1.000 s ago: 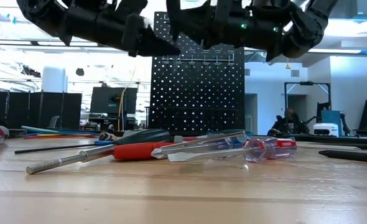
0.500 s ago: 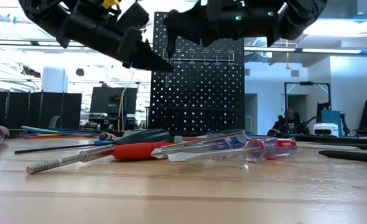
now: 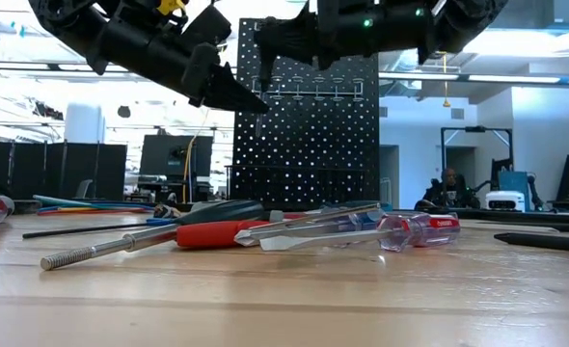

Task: Hang tools onto peg board
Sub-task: Hang the top black screwdriver on the black peg board

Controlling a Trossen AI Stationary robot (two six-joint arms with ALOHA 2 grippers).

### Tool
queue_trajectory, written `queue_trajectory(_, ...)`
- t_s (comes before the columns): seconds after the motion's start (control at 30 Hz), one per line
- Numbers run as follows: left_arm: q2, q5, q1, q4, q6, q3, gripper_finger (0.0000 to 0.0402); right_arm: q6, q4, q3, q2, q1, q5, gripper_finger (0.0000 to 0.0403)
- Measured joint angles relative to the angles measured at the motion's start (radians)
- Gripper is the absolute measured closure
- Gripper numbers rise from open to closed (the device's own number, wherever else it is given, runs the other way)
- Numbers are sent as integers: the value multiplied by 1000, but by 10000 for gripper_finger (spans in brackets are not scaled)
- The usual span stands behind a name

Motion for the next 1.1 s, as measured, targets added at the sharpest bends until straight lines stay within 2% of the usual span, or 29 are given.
queue_trajectory(0.07, 1, -9, 3, -33, 2, 0, 330, -23, -74, -1, -59, 8, 70, 304)
queue_trajectory(0.23, 0, -18, 3, -140, -10, 0, 277, -119, -199, -1, -234, 40, 324, 304)
queue_trajectory(0.37, 0, -14, -5, -192, -33, -3, 260, -205, -196, -1, -373, 21, 476, 304)
queue_trajectory(0.43, 1, -12, -11, -188, -39, -13, 260, -209, -184, -1, -435, -18, 509, 304)
queue_trajectory(0.63, 1, -11, -16, -183, -38, -14, 267, -142, -194, 0, -540, -169, 498, 304)
queue_trajectory(0.8, 1, -10, -16, -183, -38, -14, 267, -3, -248, 1, -528, -293, 323, 304)
queue_trajectory(1.1, 1, -11, -16, -180, -39, -14, 267, 3, -257, 1, -487, -347, 293, 304)
